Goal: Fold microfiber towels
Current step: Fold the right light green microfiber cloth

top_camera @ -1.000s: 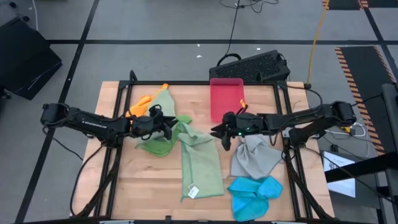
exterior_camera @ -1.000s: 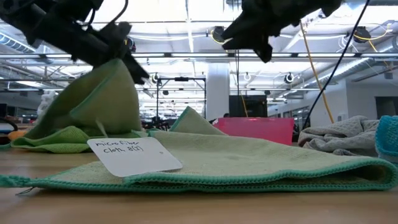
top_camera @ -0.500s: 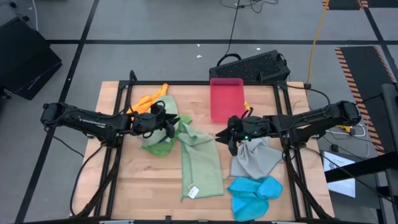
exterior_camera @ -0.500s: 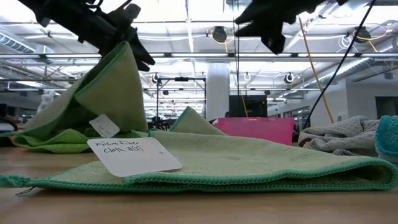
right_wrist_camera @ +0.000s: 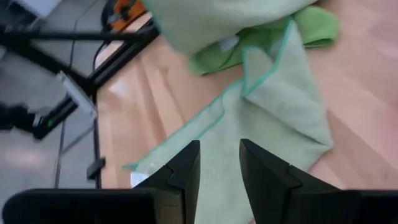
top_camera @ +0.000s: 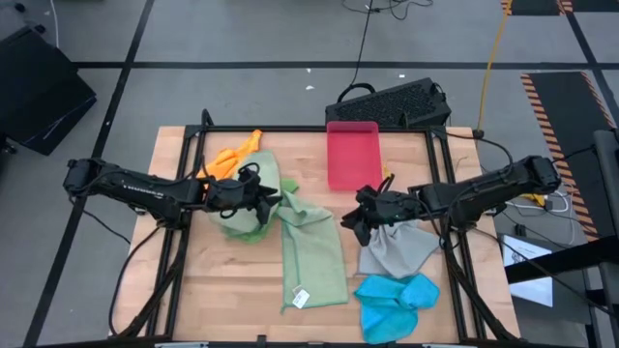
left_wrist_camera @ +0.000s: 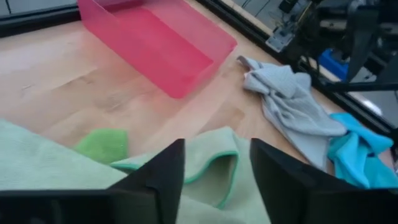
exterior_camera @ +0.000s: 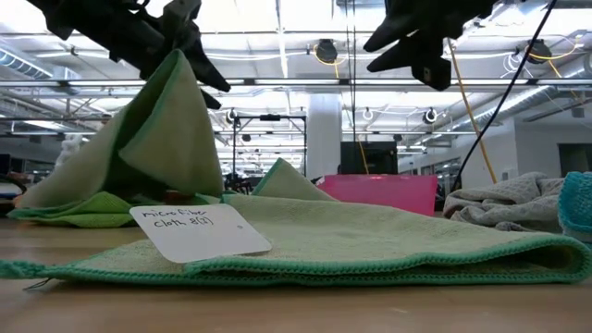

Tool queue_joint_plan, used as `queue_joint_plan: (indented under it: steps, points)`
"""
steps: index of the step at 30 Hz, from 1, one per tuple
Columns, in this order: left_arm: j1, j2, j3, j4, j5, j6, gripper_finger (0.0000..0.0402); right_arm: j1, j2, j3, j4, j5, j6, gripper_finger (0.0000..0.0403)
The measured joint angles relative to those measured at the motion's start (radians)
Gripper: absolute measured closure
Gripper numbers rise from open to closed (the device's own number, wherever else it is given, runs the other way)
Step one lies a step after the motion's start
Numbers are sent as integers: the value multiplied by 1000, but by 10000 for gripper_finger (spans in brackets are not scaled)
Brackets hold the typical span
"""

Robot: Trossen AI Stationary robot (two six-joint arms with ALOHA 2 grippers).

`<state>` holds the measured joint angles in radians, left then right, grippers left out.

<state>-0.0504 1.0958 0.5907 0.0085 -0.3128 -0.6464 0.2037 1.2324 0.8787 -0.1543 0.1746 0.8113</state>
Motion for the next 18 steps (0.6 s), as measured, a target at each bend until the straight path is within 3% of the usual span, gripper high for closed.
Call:
queue_joint_plan:
  steps: [8, 14, 18]
  points:
    - [35, 0, 8, -37, 52, 70, 128, 47, 0, 0, -2, 145, 152, 298]
    - [82, 1, 27, -98, 71, 108, 123, 45, 0, 0, -23, 167, 128, 295]
    - [108, 21, 28, -96, 89, 124, 127, 47, 0, 0, -32, 164, 114, 269]
